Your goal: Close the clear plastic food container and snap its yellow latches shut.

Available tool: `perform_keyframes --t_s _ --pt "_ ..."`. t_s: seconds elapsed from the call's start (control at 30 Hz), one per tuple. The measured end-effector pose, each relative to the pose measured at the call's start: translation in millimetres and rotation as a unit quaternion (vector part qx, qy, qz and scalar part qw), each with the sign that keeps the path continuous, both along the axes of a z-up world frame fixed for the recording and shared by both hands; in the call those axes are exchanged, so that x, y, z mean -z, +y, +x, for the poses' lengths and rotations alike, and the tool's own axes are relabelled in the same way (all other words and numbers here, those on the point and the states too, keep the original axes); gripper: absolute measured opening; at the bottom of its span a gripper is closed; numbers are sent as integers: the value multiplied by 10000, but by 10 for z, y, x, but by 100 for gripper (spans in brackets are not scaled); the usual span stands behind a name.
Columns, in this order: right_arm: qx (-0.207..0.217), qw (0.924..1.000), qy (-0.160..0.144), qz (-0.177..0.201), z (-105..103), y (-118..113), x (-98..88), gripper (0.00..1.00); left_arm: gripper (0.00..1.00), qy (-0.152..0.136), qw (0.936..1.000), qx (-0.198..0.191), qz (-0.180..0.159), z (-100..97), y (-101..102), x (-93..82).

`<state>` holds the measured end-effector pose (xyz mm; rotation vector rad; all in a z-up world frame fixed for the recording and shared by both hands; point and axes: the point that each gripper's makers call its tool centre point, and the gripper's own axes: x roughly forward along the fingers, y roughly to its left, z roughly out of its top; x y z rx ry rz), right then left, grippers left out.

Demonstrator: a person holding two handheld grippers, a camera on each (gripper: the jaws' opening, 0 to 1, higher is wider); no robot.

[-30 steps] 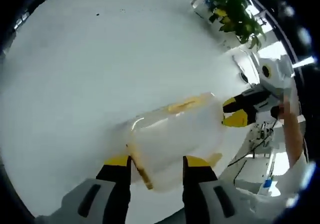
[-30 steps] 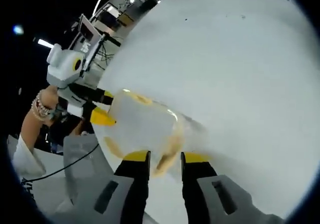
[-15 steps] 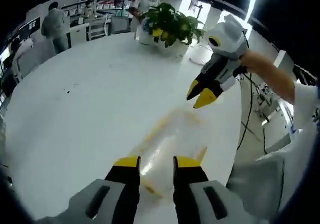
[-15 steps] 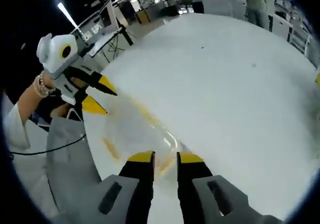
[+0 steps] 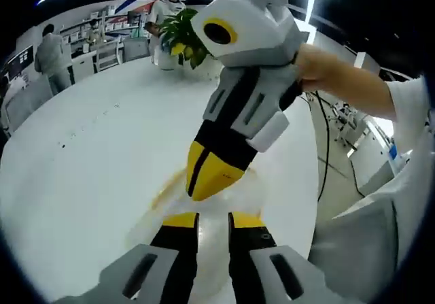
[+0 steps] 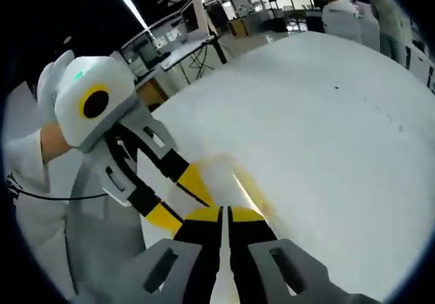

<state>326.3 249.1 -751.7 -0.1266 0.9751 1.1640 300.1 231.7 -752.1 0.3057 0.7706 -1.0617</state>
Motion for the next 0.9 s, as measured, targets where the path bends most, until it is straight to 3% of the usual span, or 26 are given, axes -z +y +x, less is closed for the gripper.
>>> perform_keyframes --t_s 0.17,0.43,0.53,0.63,0.77,0.9 --pt "44 10000 -41 -19 92 -2 23 1 15 -545 9975 411 191 -7 -29 21" --pt "294 9995 18 134 287 26 18 12 29 -863 9923 853 253 -115 -109 16" --pt "251 9995 98 187 306 42 47 16 35 -1061 9870 1099 495 -165 -106 68" --pt "239 9990 362 143 297 56 106 30 41 -1409 9751 1548 738 -234 -113 119" --pt "42 9995 288 -111 289 6 191 30 41 -1597 9673 1743 917 -301 -121 179" --pt "95 9987 507 -24 323 -4 197 30 42 -1683 9642 1768 1032 -288 -111 209"
